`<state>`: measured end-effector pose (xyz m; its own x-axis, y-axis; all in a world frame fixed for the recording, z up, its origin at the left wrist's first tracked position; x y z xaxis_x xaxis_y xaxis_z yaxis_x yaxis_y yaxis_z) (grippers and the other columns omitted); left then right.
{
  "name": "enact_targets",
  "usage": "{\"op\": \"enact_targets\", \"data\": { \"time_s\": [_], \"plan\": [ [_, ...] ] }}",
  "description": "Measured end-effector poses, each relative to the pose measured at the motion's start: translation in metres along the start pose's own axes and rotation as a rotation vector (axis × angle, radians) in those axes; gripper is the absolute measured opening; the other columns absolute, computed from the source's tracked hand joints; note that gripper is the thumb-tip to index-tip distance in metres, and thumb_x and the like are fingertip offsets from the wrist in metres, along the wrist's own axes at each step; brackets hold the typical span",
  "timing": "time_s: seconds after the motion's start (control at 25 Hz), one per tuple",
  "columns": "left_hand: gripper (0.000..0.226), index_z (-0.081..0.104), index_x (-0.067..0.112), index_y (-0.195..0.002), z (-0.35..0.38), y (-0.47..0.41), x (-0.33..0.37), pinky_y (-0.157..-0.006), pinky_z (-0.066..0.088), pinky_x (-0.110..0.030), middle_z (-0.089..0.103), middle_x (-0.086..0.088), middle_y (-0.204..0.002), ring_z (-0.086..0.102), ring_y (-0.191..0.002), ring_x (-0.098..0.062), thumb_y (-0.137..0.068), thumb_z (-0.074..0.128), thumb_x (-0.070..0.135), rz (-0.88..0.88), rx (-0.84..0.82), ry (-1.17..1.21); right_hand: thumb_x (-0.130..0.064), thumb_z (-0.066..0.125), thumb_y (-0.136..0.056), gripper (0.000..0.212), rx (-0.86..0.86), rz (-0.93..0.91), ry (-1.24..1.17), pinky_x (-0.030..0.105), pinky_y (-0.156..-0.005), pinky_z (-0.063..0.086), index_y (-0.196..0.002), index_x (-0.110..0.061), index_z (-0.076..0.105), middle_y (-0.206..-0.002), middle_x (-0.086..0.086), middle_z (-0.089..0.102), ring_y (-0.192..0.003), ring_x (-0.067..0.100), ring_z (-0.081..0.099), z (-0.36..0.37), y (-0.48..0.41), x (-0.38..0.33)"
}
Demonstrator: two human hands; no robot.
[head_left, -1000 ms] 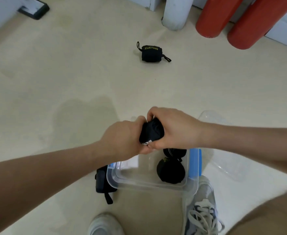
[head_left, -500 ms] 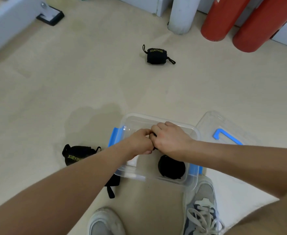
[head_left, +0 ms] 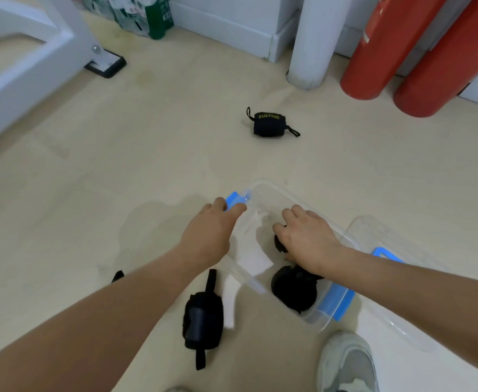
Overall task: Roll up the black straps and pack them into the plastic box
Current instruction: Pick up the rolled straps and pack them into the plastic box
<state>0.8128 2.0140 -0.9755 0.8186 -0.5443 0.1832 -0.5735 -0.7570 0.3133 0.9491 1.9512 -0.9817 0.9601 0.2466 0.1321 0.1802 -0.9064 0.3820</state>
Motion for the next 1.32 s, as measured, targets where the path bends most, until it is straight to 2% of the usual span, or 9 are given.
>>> {"op": "enact_targets", "data": {
  "time_s": [0.28, 0.44, 0.52, 0.64, 0.76, 0.92, 1.04, 1.12, 1.32],
  "plan": [
    [0.054, 0.044, 0.027, -0.143, -0.02, -0.039, -0.003, -0.084, 0.038, -0.027, 0.049, -0.005, -0.131, 0.049, -0.103, -0.022, -0.093, 0.051, 0.009, 0.029, 0.073, 0.181, -0.055, 0.059, -0.088, 0.057, -0.064, 0.111, -0.024, 0.035, -0.09, 0.038, -0.129, -0.017, 0.049, -0.126, 0.008, 0.048, -0.12, 0.027, 0.042, -0.007, -0.022, 0.03],
    [0.018, 0.059, 0.018, -0.099, -0.05, -0.004, -0.03, -0.075, 0.044, -0.033, 0.058, 0.001, -0.097, 0.056, -0.086, -0.022, -0.085, 0.053, 0.011, -0.129, 0.232, 0.527, -0.06, 0.053, -0.087, 0.06, -0.004, 0.132, -0.144, 0.039, -0.091, 0.04, -0.132, -0.021, 0.049, -0.125, 0.009, 0.048, -0.12, 0.029, 0.042, -0.025, -0.021, 0.027],
    [0.008, 0.056, 0.017, -0.093, -0.024, 0.028, -0.043, -0.073, 0.045, -0.035, 0.061, -0.003, -0.093, 0.057, -0.087, -0.027, -0.087, 0.054, 0.02, -0.277, 0.083, 0.484, -0.056, 0.053, -0.089, 0.057, 0.042, 0.114, -0.2, 0.04, -0.09, 0.04, -0.133, -0.02, 0.05, -0.126, 0.01, 0.048, -0.119, 0.031, 0.042, -0.042, -0.02, 0.018],
    [0.053, 0.045, 0.015, -0.126, 0.053, 0.087, -0.033, -0.084, 0.049, -0.039, 0.053, -0.009, -0.116, 0.053, -0.108, -0.031, -0.088, 0.059, 0.05, -0.307, -0.277, 0.21, -0.04, 0.055, -0.09, 0.048, 0.114, 0.088, -0.307, 0.043, -0.087, 0.043, -0.13, -0.014, 0.056, -0.122, 0.013, 0.052, -0.112, 0.034, 0.045, -0.06, -0.018, -0.007],
    [0.081, 0.026, 0.019, -0.143, 0.11, 0.121, -0.019, -0.08, 0.052, -0.039, 0.051, -0.01, -0.117, 0.059, -0.101, -0.033, -0.081, 0.067, 0.051, -0.426, -0.486, 0.317, -0.024, 0.061, -0.085, 0.04, 0.167, 0.069, -0.476, 0.046, -0.082, 0.049, -0.122, -0.01, 0.063, -0.113, 0.015, 0.057, -0.1, 0.036, 0.051, -0.065, 0.003, -0.036],
    [0.08, 0.038, 0.016, -0.14, 0.1, 0.14, -0.013, -0.08, 0.051, -0.033, 0.063, -0.002, -0.11, 0.064, -0.098, -0.029, -0.074, 0.079, 0.036, -0.658, -0.465, 0.907, -0.016, 0.063, -0.087, 0.046, 0.03, 0.251, -0.894, 0.034, -0.091, 0.044, -0.133, -0.018, 0.056, -0.122, 0.008, 0.056, -0.111, 0.026, 0.054, -0.06, 0.049, -0.059],
    [0.018, 0.067, 0.015, -0.092, 0.029, 0.162, -0.002, -0.072, 0.056, -0.035, 0.072, 0.001, -0.082, 0.068, -0.082, -0.022, -0.081, 0.08, 0.02, -0.669, -0.361, 1.424, -0.033, 0.075, -0.085, 0.074, -0.484, 0.669, -1.63, 0.037, -0.098, 0.045, -0.148, -0.032, 0.036, -0.141, 0.0, 0.048, -0.127, 0.022, 0.05, -0.056, 0.104, -0.086],
    [0.019, 0.069, 0.021, -0.101, -0.014, 0.178, 0.006, -0.085, 0.058, -0.035, 0.076, 0.001, -0.097, 0.072, -0.091, -0.012, -0.087, 0.073, 0.033, -0.72, -0.355, 1.592, -0.049, 0.076, -0.074, 0.084, -0.677, 0.687, -2.011, 0.049, -0.098, 0.05, -0.146, -0.04, 0.035, -0.139, -0.003, 0.054, -0.123, 0.026, 0.058, -0.085, 0.129, -0.112],
    [0.046, 0.066, 0.024, -0.117, -0.067, 0.183, 0.026, -0.095, 0.051, -0.037, 0.073, 0.005, -0.11, 0.066, -0.103, -0.01, -0.095, 0.049, 0.06, -0.713, -0.413, 1.425, -0.036, 0.071, -0.087, 0.035, -0.226, 0.906, -2.128, 0.033, -0.073, 0.059, -0.117, -0.027, 0.055, -0.107, 0.004, 0.071, -0.087, 0.023, 0.074, -0.119, 0.151, -0.114]
  ]
}}
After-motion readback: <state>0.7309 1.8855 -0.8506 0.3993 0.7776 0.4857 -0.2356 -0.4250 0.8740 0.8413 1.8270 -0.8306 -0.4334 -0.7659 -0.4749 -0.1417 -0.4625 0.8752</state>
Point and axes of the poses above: each hand's wrist, its own y-axis away from the middle knuckle, its own z-axis out of the palm, x = y × z, the point moved 7 cm from there along -y, towards the middle knuckle
